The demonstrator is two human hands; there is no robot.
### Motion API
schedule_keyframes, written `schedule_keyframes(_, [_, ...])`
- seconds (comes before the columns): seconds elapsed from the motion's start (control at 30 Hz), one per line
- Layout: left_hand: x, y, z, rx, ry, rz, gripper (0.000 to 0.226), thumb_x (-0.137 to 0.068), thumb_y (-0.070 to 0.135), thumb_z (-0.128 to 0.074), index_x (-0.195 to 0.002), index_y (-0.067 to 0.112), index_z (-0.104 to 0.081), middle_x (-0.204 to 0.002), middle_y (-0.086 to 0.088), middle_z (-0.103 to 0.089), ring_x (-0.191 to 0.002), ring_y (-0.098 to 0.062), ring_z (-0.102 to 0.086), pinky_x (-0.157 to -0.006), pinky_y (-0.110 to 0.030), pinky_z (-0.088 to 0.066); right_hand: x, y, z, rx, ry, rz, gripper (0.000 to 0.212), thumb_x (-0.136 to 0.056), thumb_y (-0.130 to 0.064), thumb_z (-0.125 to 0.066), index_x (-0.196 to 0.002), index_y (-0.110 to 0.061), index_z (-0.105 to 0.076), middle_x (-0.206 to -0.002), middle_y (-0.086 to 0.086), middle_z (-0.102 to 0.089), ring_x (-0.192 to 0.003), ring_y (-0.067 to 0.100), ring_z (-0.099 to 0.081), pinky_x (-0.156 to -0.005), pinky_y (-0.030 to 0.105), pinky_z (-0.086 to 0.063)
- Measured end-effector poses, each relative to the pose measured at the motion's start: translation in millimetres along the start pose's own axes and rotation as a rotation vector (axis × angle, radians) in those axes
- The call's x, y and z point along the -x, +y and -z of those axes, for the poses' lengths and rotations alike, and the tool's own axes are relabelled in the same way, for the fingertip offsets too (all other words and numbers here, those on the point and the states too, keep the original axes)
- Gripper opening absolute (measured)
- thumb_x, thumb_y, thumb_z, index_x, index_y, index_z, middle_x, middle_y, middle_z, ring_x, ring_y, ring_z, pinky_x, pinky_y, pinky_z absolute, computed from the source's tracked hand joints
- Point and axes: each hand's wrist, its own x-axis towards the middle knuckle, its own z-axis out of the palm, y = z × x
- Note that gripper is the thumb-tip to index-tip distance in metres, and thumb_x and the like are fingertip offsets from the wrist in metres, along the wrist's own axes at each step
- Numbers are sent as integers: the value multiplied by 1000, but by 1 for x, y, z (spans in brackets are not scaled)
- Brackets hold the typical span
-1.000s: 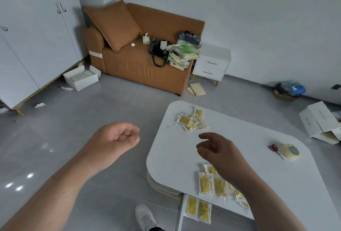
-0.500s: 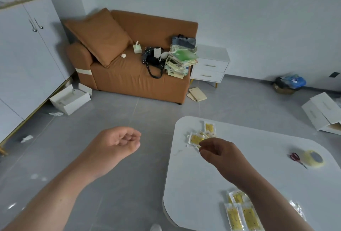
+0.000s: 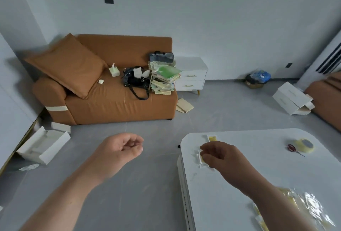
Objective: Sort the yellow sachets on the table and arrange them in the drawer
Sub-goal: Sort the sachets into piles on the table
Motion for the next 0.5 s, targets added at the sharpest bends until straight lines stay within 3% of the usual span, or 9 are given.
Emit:
schedule_keyframes(0.2, [-46,3,53,-29,-115,-58,30,-70,37,-65,-96,24,-71,-95,13,-72,-88,0,-66,-80,-19,-46,0,-33,-40,-25,77,-55,16,-88,-23,-65,-97,-35,-68,-86,-14,-73,-75,1,-64,-71,19,-51])
schedule_keyframes(0.3, [-69,4,60,-28,-204,-58,22,-75,35,-71,-94,24,-72,-96,10,-73,-90,-1,-66,-81,-21,-46,-6,-34,-43,-72,137,-99,14,-88,-23,-65,-95,-35,-68,-82,-21,-71,-70,-3,-61,-76,24,-53])
schedule_keyframes(0.4, [-98,2,64,-12,-265,-41,38,-63,45,-70,-94,23,-73,-96,4,-74,-90,-6,-68,-82,-24,-48,-22,-28,-49,-75,161,-162,14,-87,-23,-66,-92,-35,-69,-79,-17,-71,-68,-2,-60,-80,29,-54])
schedule_keyframes(0.5, [-139,-1,67,-11,-289,-33,34,-67,36,-68,-97,20,-72,-95,4,-74,-89,-6,-68,-82,-24,-48,-55,-25,-55,-98,171,-210,15,-87,-20,-66,-89,-35,-69,-82,-12,-73,-71,5,-61,-79,33,-55])
